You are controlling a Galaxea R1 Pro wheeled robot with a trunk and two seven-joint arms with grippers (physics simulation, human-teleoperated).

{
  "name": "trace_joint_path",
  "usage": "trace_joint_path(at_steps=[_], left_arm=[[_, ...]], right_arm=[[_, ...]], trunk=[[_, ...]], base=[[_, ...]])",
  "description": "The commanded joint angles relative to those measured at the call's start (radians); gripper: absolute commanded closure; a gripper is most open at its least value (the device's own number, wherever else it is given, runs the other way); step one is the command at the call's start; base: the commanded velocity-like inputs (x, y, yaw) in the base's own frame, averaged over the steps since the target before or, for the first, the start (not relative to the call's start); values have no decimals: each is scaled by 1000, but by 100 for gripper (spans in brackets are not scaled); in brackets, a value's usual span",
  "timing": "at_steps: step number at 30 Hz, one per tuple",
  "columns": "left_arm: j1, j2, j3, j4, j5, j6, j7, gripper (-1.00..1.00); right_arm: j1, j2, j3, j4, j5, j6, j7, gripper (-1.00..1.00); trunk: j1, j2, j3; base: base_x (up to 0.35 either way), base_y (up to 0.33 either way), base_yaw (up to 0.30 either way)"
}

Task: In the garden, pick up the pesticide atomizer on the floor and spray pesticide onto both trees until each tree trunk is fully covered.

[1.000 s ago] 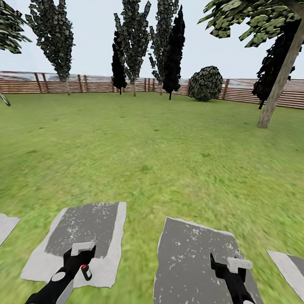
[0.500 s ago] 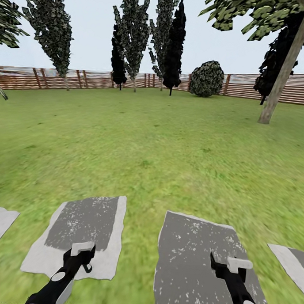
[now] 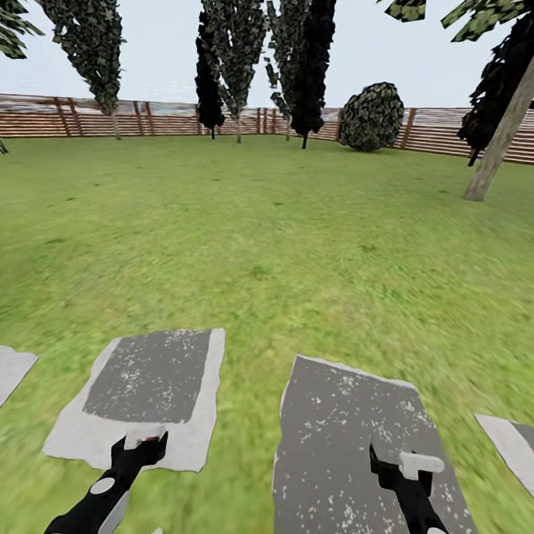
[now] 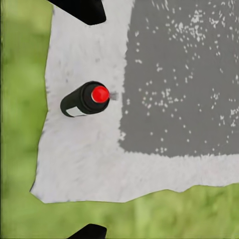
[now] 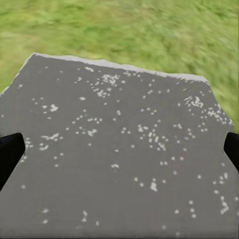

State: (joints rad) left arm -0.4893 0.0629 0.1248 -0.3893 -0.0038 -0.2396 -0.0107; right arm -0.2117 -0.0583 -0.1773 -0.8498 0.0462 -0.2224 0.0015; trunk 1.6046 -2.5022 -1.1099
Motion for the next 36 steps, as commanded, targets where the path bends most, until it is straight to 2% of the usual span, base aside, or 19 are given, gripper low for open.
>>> trace_joint_path(at_steps=[1, 29, 33, 36], left_arm=[[0, 0, 0, 1, 0, -1, 0, -100], [1, 2, 1, 1, 0, -4, 0, -100], [16, 2, 1, 1, -1, -90, 0, -100], [22, 3, 2, 1, 0, -126, 0, -100]], right_arm=[[0, 0, 0, 0, 0, 0, 0, -100], [0, 0, 0, -2, 0, 0, 2, -100], [0, 0, 1, -2, 0, 0, 2, -100], [0, 0, 1, -2, 0, 0, 2, -100]], trunk=[[0, 0, -6], [13, -7, -158], [15, -8, -180], [16, -8, -197]], base=[[0, 0, 65], [0, 0, 34], [0, 0, 0], [0, 0, 0]])
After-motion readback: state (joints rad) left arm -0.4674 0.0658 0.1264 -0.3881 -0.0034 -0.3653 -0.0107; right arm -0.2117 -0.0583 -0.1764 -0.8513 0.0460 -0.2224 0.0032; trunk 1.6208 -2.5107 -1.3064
